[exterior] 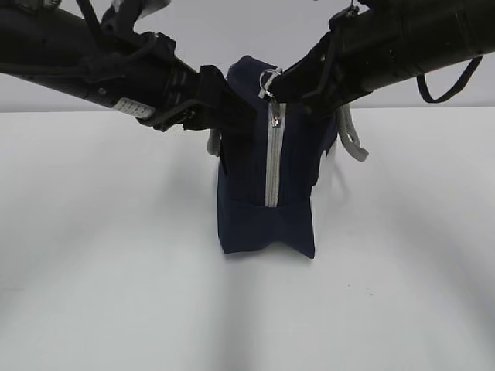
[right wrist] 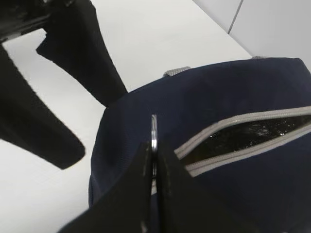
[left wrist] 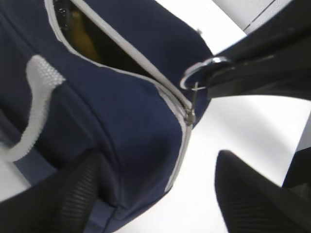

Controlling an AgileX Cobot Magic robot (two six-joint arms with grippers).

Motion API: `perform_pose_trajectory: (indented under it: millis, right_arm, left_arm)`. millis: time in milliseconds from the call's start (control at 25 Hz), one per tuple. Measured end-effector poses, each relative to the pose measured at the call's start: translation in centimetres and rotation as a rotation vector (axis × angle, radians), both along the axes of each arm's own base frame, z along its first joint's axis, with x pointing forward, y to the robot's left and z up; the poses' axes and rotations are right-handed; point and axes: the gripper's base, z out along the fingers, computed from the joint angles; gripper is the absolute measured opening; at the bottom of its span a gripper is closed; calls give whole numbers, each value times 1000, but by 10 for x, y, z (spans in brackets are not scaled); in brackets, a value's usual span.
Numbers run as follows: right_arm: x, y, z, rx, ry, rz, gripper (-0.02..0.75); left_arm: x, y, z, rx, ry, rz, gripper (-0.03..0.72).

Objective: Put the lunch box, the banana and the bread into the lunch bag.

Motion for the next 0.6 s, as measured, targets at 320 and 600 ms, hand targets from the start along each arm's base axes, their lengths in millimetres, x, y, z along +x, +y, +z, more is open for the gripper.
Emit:
perform_pose_trajectory:
  millis: [320,600]
  right_arm:
    - [0,0,0,0,1,1,-16]
    - [0,0,0,0,1,1,-16]
  left_arm:
    - [12,-1,-13,6,1,62,498]
    - [16,-4,-21,-6,38,74,356]
